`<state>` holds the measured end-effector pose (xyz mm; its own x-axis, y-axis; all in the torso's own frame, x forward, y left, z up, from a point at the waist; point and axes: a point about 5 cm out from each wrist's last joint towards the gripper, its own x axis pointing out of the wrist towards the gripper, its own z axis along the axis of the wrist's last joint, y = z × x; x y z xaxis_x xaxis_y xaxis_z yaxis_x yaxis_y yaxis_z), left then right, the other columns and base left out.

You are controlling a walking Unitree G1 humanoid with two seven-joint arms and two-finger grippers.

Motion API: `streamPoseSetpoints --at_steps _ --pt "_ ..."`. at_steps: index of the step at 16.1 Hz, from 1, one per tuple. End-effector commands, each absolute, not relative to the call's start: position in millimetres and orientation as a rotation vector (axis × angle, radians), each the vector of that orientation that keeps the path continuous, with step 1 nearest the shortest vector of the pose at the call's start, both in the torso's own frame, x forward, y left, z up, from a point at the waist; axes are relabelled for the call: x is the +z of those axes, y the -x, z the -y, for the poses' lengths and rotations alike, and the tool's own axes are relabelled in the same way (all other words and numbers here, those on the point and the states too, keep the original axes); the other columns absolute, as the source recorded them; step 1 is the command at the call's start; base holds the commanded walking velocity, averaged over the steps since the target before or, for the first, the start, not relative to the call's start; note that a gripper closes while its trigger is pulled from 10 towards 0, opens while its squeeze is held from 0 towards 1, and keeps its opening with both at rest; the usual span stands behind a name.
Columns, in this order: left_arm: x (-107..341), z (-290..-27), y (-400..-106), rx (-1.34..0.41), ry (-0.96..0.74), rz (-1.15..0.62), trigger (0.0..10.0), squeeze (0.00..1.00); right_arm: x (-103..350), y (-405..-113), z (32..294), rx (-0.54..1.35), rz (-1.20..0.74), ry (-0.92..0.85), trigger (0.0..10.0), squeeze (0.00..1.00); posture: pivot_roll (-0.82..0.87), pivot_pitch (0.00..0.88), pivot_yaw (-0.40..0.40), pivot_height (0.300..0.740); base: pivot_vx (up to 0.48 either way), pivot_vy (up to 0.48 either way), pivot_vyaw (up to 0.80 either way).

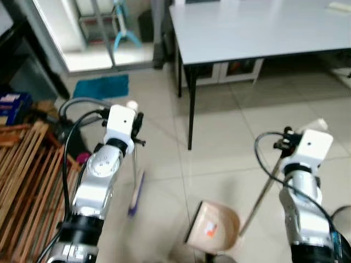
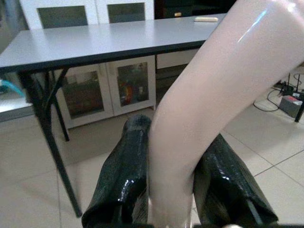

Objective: Sweep floor

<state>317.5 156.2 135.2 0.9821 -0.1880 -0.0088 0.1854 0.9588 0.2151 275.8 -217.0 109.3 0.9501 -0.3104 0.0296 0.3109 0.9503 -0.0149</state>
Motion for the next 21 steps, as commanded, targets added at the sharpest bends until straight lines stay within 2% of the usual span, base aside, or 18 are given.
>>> streamPoseSetpoints --at_steps 1,5,10,14,16,21 --pt "138.5 -158.1 -318.2 -0.169 -0.194 0.028 10.0 0.00 118.7 -272.7 212.1 -0.302 0.080 0.017 10.0 0.00 0.00 0.000 0.125 0.740 0.000 0.000 -0.80" --pt "114.0 -161.8 -299.9 -0.162 -0.092 -0.018 10.0 0.00 125.8 -269.8 218.3 -0.335 0.119 0.033 10.0 0.00 -0.01 0.000 0.083 0.740 0.000 0.000 -0.80" --pt "115.1 -168.3 -292.3 -0.132 -0.187 -0.004 10.0 0.00 131.3 -282.3 211.8 -0.294 0.126 0.040 10.0 0.00 0.02 0.000 0.028 0.740 0.000 0.000 -0.80" --pt "121.7 -160.7 -291.8 -0.216 -0.244 0.008 10.0 0.00 129.9 -279.5 213.6 -0.316 0.110 0.038 10.0 0.00 0.02 0.000 0.035 0.740 0.000 0.000 -0.80" --pt "126.7 -161.7 -298.6 -0.166 -0.246 0.052 10.0 0.00 126.4 -270.3 220.5 -0.370 0.097 0.036 10.0 0.00 0.01 0.004 0.049 0.740 0.000 0.000 0.00" --pt "122.8 -154.6 -295.3 -0.186 -0.219 0.041 10.0 0.00 122.0 -260.8 224.5 -0.385 0.069 0.053 10.0 0.00 -0.01 0.003 0.049 0.740 0.000 0.000 -0.32"
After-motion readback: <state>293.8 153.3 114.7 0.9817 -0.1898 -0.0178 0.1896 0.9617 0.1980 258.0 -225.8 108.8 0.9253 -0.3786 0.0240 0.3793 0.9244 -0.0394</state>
